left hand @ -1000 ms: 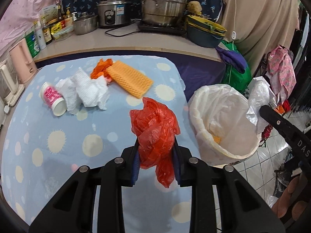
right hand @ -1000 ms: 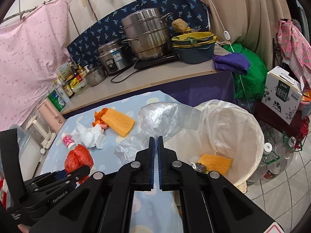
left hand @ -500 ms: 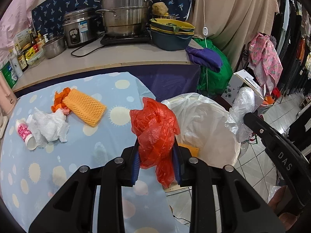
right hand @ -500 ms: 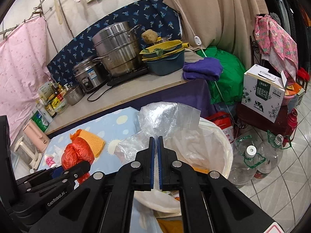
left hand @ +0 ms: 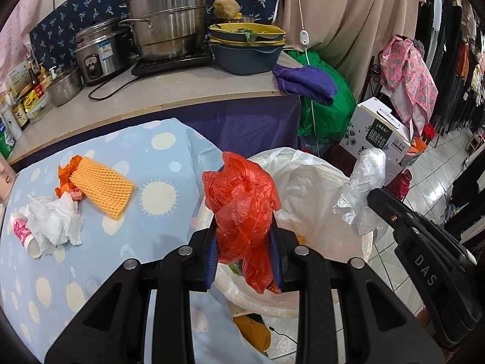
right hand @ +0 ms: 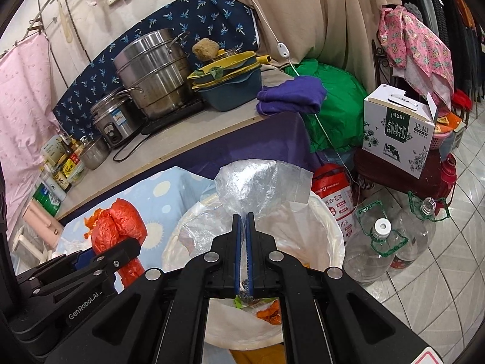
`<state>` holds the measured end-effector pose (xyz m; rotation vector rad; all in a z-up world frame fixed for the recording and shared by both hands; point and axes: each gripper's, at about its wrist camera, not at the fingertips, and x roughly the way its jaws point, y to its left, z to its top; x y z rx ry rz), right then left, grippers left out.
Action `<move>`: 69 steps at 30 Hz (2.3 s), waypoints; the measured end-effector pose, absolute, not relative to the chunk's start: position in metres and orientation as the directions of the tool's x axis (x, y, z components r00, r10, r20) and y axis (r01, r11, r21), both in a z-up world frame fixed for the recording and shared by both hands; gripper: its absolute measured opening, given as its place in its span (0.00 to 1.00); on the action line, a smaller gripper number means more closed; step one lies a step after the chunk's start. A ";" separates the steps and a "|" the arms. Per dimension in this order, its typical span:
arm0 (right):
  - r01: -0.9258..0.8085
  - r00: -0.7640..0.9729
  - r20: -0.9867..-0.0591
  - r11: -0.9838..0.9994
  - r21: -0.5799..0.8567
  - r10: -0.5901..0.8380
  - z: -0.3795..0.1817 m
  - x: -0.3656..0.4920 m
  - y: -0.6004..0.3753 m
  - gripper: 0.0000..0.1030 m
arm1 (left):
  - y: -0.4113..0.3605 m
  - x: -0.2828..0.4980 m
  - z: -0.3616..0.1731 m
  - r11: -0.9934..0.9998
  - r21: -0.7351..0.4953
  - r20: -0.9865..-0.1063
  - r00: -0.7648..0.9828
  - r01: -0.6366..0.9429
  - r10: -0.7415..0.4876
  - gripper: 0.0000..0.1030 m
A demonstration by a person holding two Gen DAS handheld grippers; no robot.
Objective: Collect trash
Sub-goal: 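Carry the red bag and clear wrap over the white bin, then open both tools to drop the red bag and clear wrap into the bin, then grasp the pink paper cup with the left tool while the right grasps the orange foam net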
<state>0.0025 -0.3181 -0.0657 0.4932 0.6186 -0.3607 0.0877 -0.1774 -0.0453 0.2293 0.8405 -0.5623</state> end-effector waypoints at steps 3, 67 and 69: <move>0.463 0.756 -0.631 0.825 0.325 -0.175 -0.068 0.007 -0.321 0.04 | -0.181 0.091 -0.047 0.829 -0.023 -0.757 0.532 0.559 -0.379 0.26; 0.188 0.785 -0.619 0.943 0.275 0.024 -0.037 0.080 -0.135 0.57 | 0.069 0.145 -0.046 0.993 -0.078 -0.761 0.638 0.087 -0.116 0.87; 0.146 0.775 -0.629 0.951 0.274 0.063 -0.041 0.090 -0.113 0.57 | 0.094 0.149 -0.051 0.996 -0.081 -0.772 0.629 0.041 -0.089 0.87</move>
